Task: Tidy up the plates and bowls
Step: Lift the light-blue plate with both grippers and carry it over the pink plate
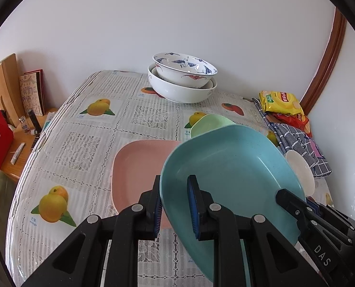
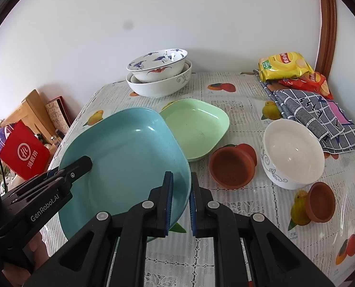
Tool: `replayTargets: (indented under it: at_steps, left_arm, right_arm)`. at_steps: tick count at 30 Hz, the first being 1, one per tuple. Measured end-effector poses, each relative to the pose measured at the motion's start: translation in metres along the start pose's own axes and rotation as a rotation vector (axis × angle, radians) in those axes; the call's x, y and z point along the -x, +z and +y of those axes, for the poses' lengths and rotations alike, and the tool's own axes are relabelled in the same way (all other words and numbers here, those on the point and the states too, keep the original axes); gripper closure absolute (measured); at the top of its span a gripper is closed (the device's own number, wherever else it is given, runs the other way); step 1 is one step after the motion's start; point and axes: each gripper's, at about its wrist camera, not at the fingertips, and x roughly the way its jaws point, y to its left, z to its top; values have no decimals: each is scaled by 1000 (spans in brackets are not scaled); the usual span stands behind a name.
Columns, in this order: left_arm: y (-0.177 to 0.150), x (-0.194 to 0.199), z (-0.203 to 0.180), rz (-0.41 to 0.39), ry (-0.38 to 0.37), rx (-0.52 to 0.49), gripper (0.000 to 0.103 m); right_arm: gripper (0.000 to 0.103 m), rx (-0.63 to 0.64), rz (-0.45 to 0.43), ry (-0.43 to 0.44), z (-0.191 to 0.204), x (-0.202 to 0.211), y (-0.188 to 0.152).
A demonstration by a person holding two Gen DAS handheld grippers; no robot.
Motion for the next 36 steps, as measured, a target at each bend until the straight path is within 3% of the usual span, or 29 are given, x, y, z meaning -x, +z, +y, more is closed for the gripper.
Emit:
replayTargets:
  at_steps: [17,36]
  left_arm:
    - [-30,-11,32,58,48,59,84]
    - [-7,-50,54,98,76,100,84]
  right_arm:
    - [90,36,75,34,21,-22,-30]
    - [88,67,131,50,37,-65,-12]
